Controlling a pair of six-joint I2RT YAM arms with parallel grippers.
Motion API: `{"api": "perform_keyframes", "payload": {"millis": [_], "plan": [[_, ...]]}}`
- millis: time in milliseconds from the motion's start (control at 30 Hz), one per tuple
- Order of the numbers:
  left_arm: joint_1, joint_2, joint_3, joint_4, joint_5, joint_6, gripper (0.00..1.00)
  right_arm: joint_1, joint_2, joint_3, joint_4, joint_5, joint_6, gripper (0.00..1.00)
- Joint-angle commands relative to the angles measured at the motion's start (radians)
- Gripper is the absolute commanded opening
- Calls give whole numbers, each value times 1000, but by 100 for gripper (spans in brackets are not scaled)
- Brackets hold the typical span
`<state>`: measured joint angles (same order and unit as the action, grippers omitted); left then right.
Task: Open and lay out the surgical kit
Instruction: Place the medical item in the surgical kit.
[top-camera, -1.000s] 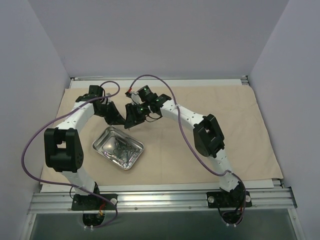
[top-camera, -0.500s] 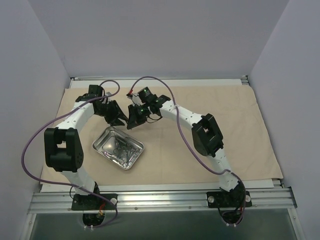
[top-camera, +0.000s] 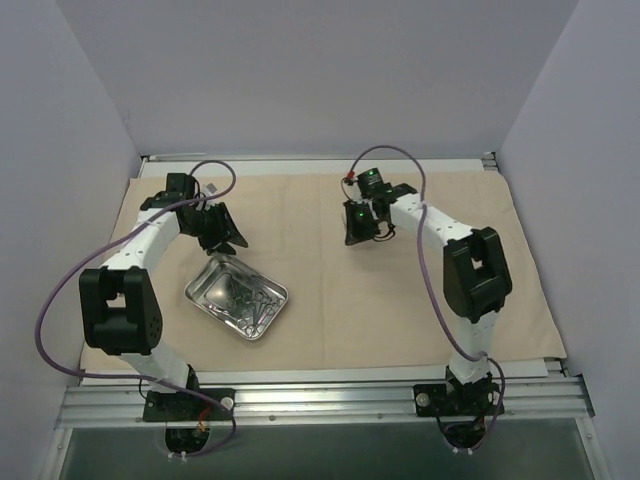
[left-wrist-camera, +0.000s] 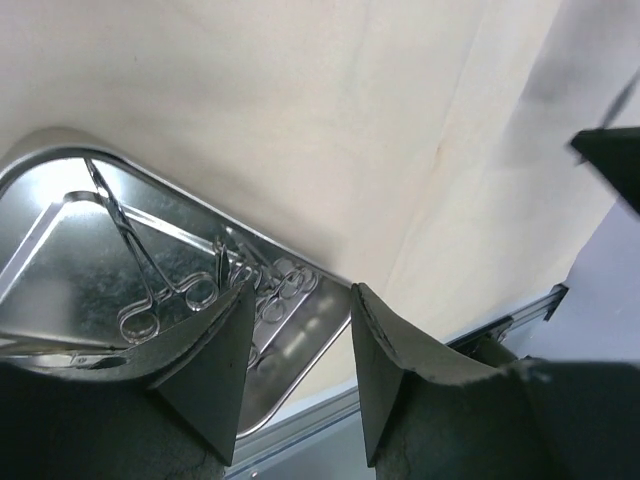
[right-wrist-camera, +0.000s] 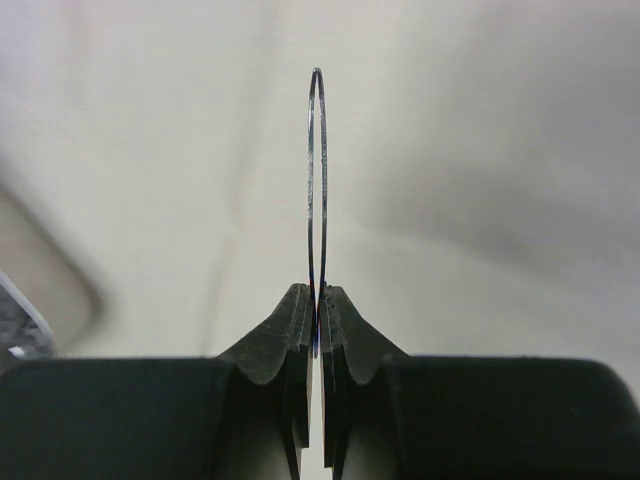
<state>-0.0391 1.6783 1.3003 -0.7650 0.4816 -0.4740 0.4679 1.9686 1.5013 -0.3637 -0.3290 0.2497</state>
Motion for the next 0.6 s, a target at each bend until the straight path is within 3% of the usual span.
{"api": "perform_keyframes", "payload": {"millis": [0,67,267,333,567], "plan": [[2,-72,-56,32,-2,66,51,-148,-160,-74,-104,244,-118,0],[2,-81,-97,67,15,80,51,-207,-223,-157,-81,394,-183,0],[4,-104,-122,113,40,95,51,-409,-202,-193,-72,519,-360,0],[10,-97,-113,104,35,106,51,-454,-194,-199,-48,518,-444,0],[11,-94,-107,112,25,103,52,-586,-119,-150,-34,473,-494,0]]}}
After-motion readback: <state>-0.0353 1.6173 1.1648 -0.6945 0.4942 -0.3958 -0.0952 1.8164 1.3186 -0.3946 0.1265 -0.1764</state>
